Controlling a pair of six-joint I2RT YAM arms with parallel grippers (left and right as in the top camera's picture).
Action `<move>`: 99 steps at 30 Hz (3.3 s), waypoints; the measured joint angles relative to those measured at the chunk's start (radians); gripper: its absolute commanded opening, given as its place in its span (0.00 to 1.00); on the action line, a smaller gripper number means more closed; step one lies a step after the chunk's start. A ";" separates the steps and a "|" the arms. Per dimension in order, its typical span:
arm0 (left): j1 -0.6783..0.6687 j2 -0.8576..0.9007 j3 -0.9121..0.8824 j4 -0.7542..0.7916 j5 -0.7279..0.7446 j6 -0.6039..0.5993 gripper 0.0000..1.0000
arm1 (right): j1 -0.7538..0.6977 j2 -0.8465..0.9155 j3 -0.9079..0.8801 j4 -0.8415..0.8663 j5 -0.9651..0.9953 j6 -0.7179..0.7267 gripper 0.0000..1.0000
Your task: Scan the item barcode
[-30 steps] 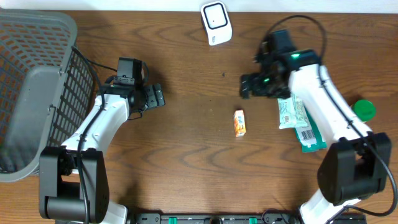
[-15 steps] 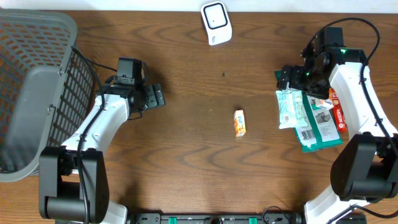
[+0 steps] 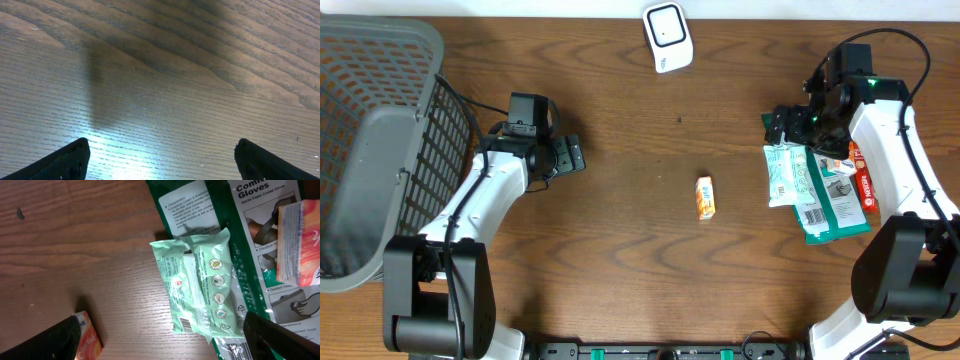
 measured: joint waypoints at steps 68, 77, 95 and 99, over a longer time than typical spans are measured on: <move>0.000 0.000 0.000 0.000 0.000 0.000 0.94 | 0.358 -0.048 -0.172 0.104 -0.171 0.172 0.61; 0.000 0.000 0.000 0.000 0.000 0.000 0.93 | 0.397 -0.049 -0.413 0.306 -0.174 0.266 0.38; 0.000 0.000 0.000 0.000 0.000 0.000 0.93 | 0.466 -0.049 -0.523 0.530 -0.130 0.323 0.35; 0.000 0.000 0.000 0.000 0.000 0.000 0.93 | 0.466 -0.049 -0.523 0.534 -0.117 0.323 0.33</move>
